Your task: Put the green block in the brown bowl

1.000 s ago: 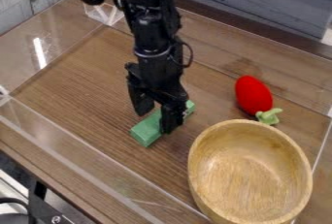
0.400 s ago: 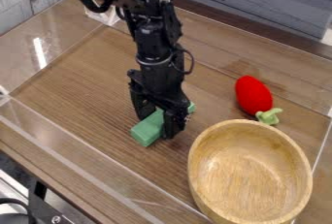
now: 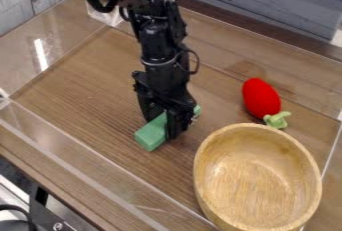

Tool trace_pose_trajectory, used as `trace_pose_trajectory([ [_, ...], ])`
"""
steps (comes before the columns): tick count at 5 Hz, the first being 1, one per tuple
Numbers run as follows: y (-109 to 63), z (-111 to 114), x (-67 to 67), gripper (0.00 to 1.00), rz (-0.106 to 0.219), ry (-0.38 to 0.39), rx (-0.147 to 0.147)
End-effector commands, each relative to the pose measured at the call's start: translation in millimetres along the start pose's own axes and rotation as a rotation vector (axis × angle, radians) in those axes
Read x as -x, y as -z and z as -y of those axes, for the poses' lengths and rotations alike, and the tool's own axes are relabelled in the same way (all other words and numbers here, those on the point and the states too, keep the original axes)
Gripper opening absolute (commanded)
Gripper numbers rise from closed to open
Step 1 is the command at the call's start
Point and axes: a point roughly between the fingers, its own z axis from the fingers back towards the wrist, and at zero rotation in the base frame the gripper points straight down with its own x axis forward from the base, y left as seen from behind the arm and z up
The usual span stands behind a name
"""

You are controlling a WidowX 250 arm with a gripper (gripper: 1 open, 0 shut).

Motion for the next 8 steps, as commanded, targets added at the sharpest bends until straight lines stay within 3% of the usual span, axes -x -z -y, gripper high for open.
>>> trace_pose_trajectory([
  [1, -12.6, -5.8, -9.3, 1.00, 0.045, -0.023, 0.004],
  [6, -6.9, -10.3, -13.4, 1.00, 0.025, -0.047, 0.013],
  [7, -6.5, -12.2, -12.9, 0.00, 0.022, -0.054, 0.014],
  [8, -9.2, -15.0, -11.9, 0.00, 0.020, -0.065, 0.013],
])
